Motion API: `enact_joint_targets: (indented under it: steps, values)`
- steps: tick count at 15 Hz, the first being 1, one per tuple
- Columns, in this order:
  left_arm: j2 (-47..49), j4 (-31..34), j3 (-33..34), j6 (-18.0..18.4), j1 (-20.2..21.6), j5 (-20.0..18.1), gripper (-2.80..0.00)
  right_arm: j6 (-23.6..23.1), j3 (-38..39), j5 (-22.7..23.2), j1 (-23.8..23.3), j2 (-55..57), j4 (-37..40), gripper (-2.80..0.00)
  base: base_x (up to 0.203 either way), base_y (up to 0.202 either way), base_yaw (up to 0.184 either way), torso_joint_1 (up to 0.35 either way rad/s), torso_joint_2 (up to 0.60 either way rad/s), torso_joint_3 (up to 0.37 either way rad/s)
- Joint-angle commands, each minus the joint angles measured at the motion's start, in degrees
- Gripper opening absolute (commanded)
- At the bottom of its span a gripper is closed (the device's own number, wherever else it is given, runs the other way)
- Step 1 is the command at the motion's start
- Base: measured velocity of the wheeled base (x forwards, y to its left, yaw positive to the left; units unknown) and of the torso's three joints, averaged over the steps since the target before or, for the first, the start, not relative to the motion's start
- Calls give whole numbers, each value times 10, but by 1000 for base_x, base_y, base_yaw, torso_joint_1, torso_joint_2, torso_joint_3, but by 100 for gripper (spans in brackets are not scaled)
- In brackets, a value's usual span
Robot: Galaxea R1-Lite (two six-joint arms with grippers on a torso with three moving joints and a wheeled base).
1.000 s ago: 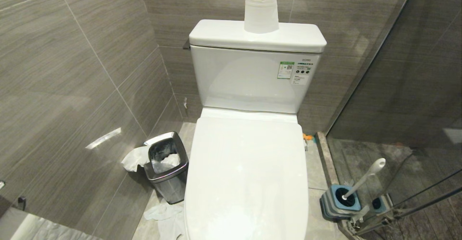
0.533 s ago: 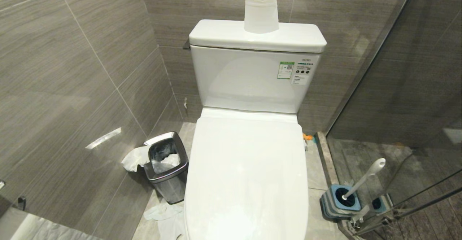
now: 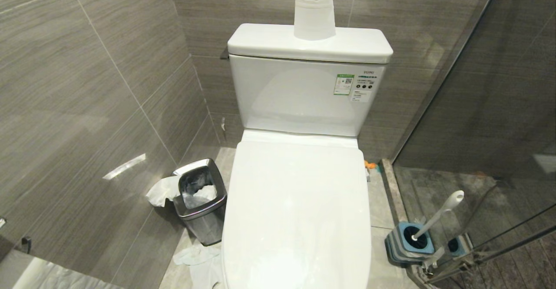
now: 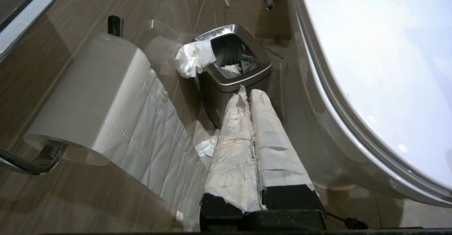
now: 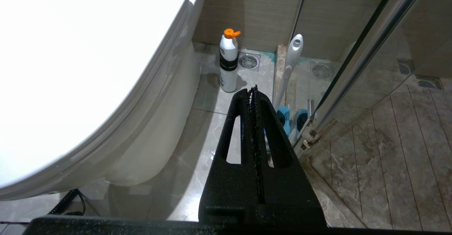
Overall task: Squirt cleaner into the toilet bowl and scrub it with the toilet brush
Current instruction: Use the left hand to lift the toilet lid slightly
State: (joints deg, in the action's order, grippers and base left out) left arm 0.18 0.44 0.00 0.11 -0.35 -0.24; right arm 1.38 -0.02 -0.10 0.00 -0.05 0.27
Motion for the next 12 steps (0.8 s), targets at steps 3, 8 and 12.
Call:
enact_joint_targets:
  steps: [3,8,12]
  values:
    - [0,0,1,1,0,0,-280,0,0,0,0,0,0,-280,0,0,0,0,0,0]
    - [0,0,0,11,0,0,-280,0,0,0,0,0,0,-280,0,0,0,0,0,0]
    - [26,13,-67,45,0,-34,-280,0,-1,0,0,0,0,-280,0,0,0,0,0,0]
